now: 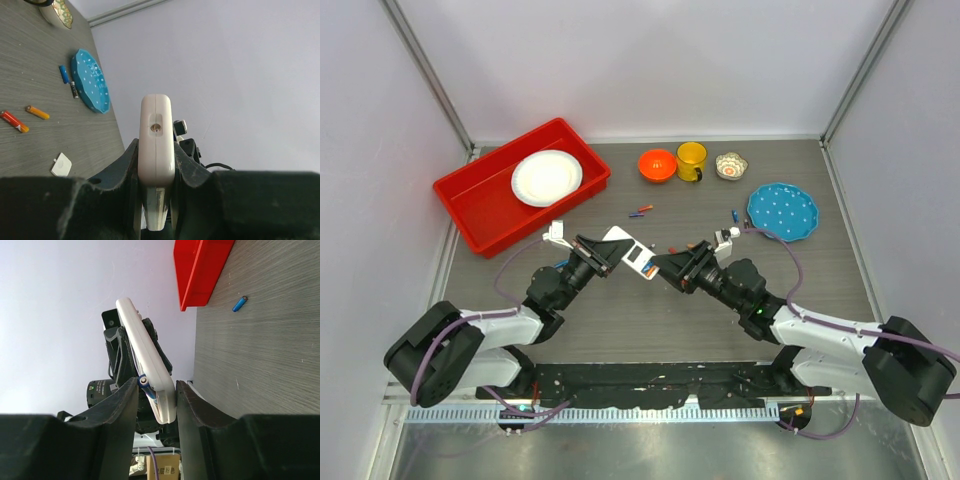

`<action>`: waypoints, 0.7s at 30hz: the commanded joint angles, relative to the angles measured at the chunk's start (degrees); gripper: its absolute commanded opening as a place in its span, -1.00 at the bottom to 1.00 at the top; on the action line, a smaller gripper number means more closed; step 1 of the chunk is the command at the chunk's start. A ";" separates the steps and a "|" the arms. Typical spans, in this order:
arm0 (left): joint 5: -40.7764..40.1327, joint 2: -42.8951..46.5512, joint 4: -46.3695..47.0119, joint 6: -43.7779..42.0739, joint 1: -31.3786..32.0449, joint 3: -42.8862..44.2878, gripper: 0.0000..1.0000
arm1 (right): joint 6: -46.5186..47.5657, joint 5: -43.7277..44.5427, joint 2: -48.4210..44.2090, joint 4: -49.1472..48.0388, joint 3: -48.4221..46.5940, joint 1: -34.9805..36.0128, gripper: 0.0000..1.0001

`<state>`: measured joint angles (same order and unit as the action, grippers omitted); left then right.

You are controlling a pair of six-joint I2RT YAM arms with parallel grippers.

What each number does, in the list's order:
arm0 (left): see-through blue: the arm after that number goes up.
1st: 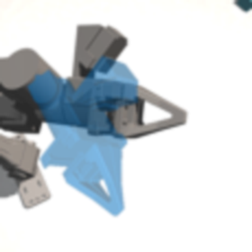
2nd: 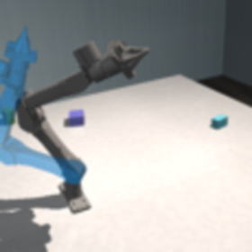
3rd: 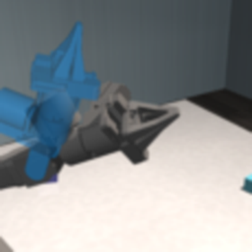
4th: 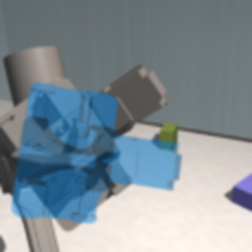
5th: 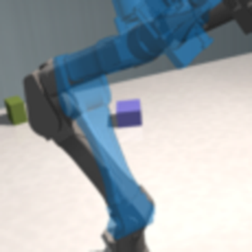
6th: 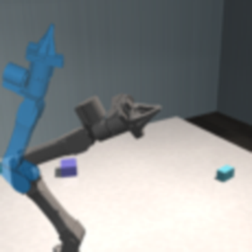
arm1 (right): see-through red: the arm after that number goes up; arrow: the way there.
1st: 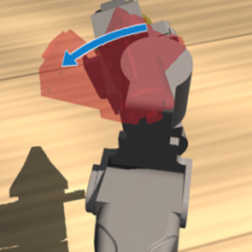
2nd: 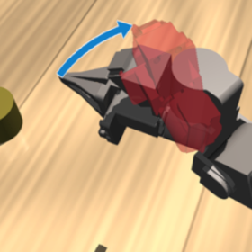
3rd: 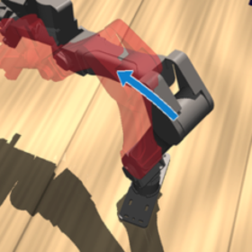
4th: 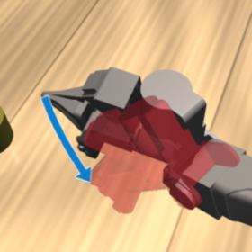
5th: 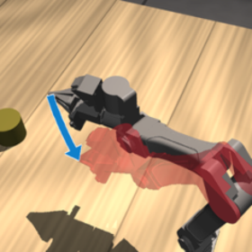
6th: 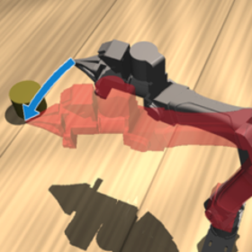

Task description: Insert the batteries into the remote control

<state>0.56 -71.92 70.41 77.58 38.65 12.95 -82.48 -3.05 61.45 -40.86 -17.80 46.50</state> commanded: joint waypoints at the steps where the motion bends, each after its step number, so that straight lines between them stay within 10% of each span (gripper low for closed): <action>1: -3.28 2.14 18.18 0.64 0.11 2.25 -1.00 | 1.27 -1.17 1.13 1.31 -1.18 1.22 -0.21; 21: -3.46 1.43 18.18 0.47 0.98 2.26 -1.00 | 6.10 0.24 2.36 5.53 -4.96 3.68 -0.74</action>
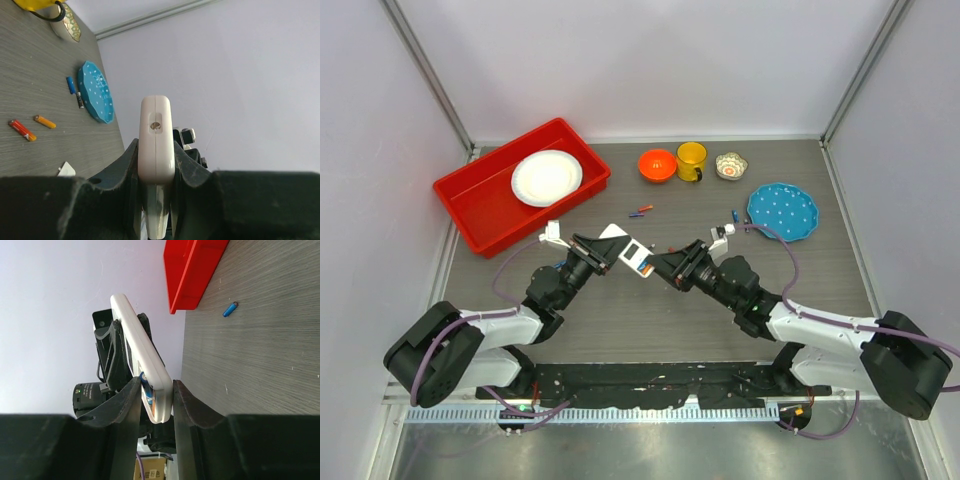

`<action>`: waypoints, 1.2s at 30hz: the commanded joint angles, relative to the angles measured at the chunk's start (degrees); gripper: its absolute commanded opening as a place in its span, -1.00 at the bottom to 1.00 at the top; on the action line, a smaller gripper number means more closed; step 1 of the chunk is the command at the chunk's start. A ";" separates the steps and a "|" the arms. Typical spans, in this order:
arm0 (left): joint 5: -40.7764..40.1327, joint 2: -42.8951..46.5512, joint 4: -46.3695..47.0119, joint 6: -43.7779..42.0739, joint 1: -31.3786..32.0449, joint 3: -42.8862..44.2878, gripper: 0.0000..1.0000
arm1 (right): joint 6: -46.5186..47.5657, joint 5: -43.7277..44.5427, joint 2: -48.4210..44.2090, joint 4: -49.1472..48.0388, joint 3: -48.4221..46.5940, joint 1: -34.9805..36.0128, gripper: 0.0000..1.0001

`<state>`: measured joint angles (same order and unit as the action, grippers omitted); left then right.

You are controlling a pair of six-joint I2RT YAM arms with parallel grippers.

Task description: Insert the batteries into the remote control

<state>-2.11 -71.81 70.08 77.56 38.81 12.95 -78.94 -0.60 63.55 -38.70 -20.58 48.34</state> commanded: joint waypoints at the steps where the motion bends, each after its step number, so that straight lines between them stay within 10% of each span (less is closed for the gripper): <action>1: -0.79 1.32 18.51 0.49 0.83 2.25 -1.00 | 2.73 -2.21 0.09 3.63 -2.45 1.94 -0.78; 13: -0.79 1.15 18.51 0.49 1.27 1.73 -0.99 | 8.00 -0.01 -3.34 11.54 -5.61 2.46 -0.99; 21: -1.67 0.62 18.51 0.31 1.27 -0.55 -1.00 | 14.07 -1.33 -9.14 19.17 -9.74 1.41 0.18; 28: -1.32 0.97 18.34 0.40 1.18 -0.91 -1.00 | 22.14 2.34 -16.34 30.94 -14.22 -0.26 0.40; 36: 18.94 2.46 1.57 5.32 -3.64 0.14 -1.00 | 32.44 34.68 -15.66 67.59 -21.95 -0.35 0.34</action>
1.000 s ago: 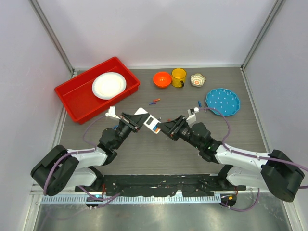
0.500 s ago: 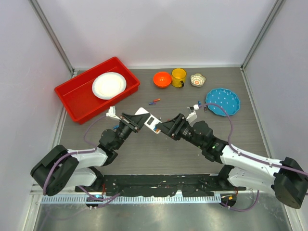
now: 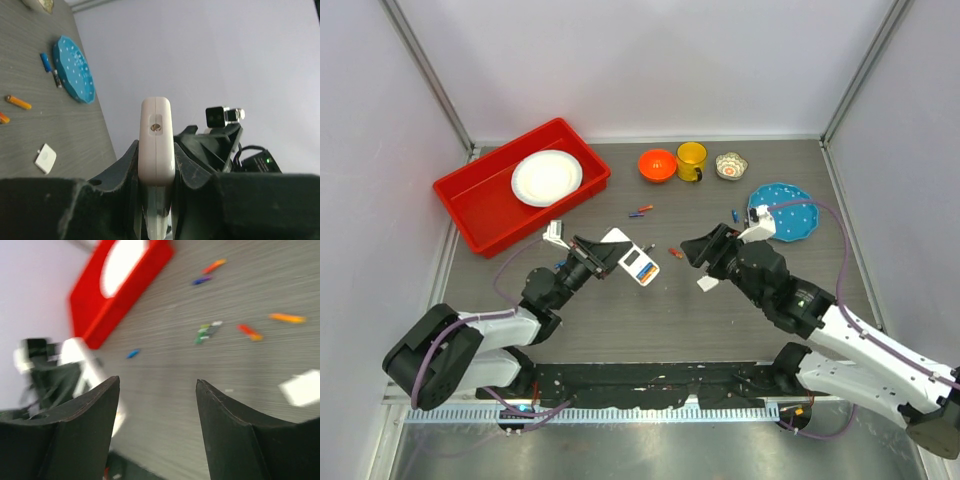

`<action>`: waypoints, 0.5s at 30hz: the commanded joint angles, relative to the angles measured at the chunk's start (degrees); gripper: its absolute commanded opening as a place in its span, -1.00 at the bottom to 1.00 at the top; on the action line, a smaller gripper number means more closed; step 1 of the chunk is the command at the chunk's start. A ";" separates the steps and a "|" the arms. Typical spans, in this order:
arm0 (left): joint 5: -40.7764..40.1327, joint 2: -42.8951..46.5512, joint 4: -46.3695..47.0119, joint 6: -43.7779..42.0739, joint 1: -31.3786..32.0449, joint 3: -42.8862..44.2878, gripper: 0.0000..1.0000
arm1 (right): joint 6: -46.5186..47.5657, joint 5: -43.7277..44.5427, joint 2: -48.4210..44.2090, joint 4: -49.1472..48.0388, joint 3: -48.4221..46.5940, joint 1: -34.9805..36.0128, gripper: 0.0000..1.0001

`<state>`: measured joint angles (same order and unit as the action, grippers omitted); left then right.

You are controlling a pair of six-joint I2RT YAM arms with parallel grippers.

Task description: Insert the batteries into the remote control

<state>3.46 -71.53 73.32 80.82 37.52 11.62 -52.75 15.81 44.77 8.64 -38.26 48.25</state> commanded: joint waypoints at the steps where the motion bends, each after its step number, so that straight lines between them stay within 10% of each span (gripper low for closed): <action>1: 16.11 2.09 -3.78 1.80 -2.54 1.91 -0.99 | 6.34 21.16 6.52 22.45 -5.50 -0.26 0.33; 15: 34.76 -10.99 14.91 10.85 -3.59 2.45 -0.99 | 19.34 15.92 24.39 16.15 -1.91 -1.40 0.47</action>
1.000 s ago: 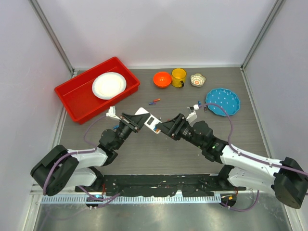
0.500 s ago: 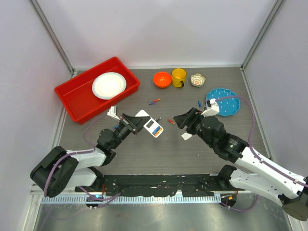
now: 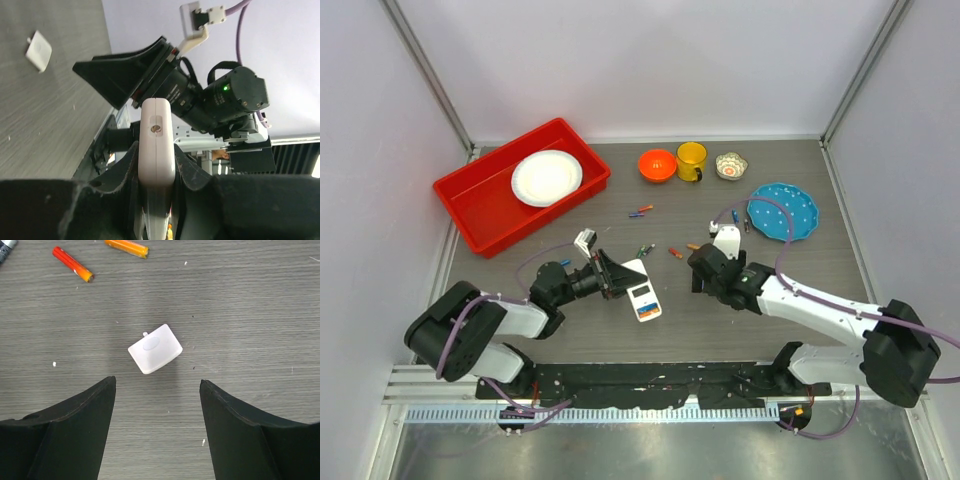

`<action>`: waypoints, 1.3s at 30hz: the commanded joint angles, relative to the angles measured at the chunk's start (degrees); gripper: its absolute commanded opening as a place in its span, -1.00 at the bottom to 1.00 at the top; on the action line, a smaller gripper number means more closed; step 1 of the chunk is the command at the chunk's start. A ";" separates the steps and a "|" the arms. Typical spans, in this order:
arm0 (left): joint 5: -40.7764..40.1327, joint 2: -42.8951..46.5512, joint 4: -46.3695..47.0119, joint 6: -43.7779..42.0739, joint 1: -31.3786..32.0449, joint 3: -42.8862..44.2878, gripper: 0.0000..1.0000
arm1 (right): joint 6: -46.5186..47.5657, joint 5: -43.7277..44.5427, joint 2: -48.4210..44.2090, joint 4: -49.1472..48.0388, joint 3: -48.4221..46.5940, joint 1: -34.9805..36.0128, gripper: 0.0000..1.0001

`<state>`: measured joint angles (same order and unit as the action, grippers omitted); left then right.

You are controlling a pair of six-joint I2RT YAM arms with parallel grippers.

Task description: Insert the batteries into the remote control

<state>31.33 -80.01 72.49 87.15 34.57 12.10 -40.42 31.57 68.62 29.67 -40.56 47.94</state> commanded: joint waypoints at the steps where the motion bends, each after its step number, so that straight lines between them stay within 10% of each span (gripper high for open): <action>1: 7.25 -2.70 16.10 4.95 -0.81 1.96 -1.00 | 8.16 -1.15 1.07 -5.76 0.48 -1.71 0.48; 30: 9.98 -4.19 16.11 5.31 -1.34 4.07 -1.00 | 17.13 -17.06 16.46 -8.22 -2.69 -11.20 0.37; 39: 9.54 -4.72 16.10 5.04 -1.34 4.07 -1.00 | 12.83 -21.20 16.90 -10.33 -1.37 -12.35 0.04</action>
<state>40.58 -84.27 73.91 91.61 33.61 14.79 -24.64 12.56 85.01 21.02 -42.83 35.88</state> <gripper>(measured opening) 0.257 0.540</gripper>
